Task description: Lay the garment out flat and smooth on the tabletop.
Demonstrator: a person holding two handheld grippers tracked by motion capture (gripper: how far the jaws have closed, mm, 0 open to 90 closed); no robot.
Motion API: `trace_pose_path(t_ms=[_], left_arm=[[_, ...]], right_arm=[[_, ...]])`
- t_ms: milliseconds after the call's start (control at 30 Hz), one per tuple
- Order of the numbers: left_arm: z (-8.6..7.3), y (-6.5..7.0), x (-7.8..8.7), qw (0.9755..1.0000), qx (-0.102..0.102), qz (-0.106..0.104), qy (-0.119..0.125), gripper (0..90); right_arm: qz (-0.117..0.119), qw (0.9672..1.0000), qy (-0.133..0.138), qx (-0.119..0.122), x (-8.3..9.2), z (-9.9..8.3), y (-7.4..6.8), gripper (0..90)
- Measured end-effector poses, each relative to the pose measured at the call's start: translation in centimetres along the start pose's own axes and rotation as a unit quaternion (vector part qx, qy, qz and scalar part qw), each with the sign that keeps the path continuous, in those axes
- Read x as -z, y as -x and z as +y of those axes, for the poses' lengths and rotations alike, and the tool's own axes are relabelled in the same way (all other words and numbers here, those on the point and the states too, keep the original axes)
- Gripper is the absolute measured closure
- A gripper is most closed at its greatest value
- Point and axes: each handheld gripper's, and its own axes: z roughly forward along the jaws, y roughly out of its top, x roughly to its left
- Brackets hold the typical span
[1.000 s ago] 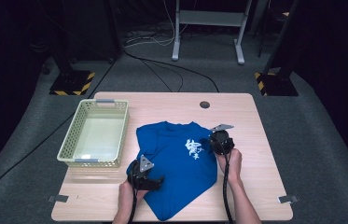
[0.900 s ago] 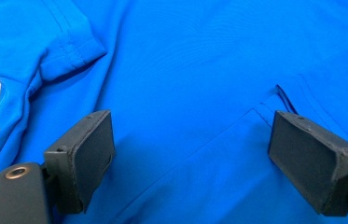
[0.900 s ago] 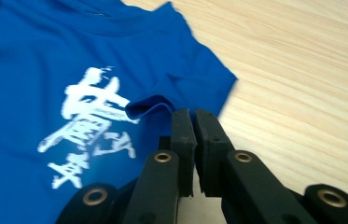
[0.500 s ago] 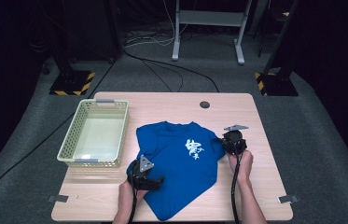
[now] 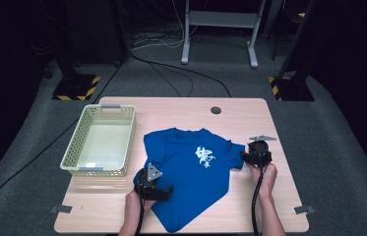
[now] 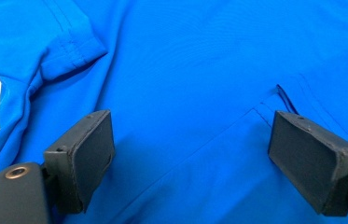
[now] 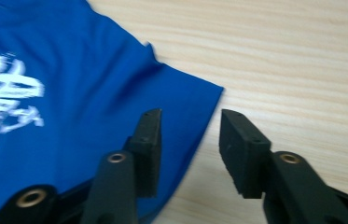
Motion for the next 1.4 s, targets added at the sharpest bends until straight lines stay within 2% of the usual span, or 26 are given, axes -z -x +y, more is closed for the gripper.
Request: trace_pose_path(t_ms=[100, 200, 267, 367, 433, 533, 600, 667, 800, 867, 967, 1067, 1233, 1400], left_arm=[[0.0, 0.0, 0.0, 1.0000, 0.000, 0.000, 0.000, 14.2], [0.0, 0.0, 0.0, 1.0000, -0.001, 0.000, 0.000, 14.2], [0.0, 0.0, 0.0, 1.0000, -0.001, 0.000, 0.000, 14.1], [0.0, 0.0, 0.0, 1.0000, 0.000, 0.001, 0.000, 14.1], [0.0, 0.0, 0.0, 1.0000, 0.000, 0.001, 0.000, 14.1], [0.0, 0.0, 0.0, 1.0000, -0.005, -0.002, -0.001, 14.1], [0.1, 0.2, -0.1, 0.9999, -0.011, -0.007, -0.002, 12.1], [0.1, 0.2, -0.1, 0.9999, -0.012, -0.008, -0.002, 12.1], [0.2, 0.3, -0.2, 0.9999, -0.012, -0.008, -0.001, 12.1], [0.2, 0.4, -0.3, 0.9999, -0.014, -0.009, -0.001, 12.2], [0.5, 0.9, -0.6, 1.0000, -0.005, -0.001, -0.001, 12.2], [0.9, 1.6, -1.0, 1.0000, -0.006, 0.004, 0.000, 12.3], [1.3, 2.1, -1.5, 1.0000, -0.004, 0.002, -0.002, 12.3], [2.0, 3.4, -2.2, 0.9999, 0.006, 0.012, -0.001, 12.3]], right_arm=[[0.031, 0.9995, 0.004, 0.003, 0.1, -0.1, -1.2, 44.8], [0.048, 0.9986, -0.001, 0.023, -0.4, -0.2, -3.0, 37.0], [0.050, 0.9978, -0.009, 0.044, -1.0, -0.3, -4.8, 31.8], [0.056, 0.9965, -0.016, 0.059, -1.9, -0.6, -6.4, 22.9], [0.064, 0.9957, -0.018, 0.065, -2.5, -0.8, -7.2, 16.5], [0.066, 0.9952, -0.022, 0.069, -2.9, -0.9, -7.5, 14.3], [0.074, 0.9953, -0.022, 0.060, -3.4, -1.3, -7.3, 9.6], [0.075, 0.9951, -0.026, 0.058, -3.6, -1.5, -7.1, 9.0], [0.051, 0.9955, -0.022, 0.077, -3.4, -2.0, -6.8, 8.7], [0.053, 0.9955, -0.016, 0.078, -3.3, -2.3, -6.6, 8.2], [0.050, 0.9955, -0.020, 0.078, -3.2, -2.3, -6.1, 6.8], [0.046, 0.9961, -0.019, 0.073, -3.1, -2.3, -5.3, 6.8], [0.038, 0.9973, 0.010, 0.061, -2.6, -3.4, -3.6, 6.8], [0.033, 0.9979, 0.009, 0.055, -2.2, -3.7, -2.2, 6.8]])
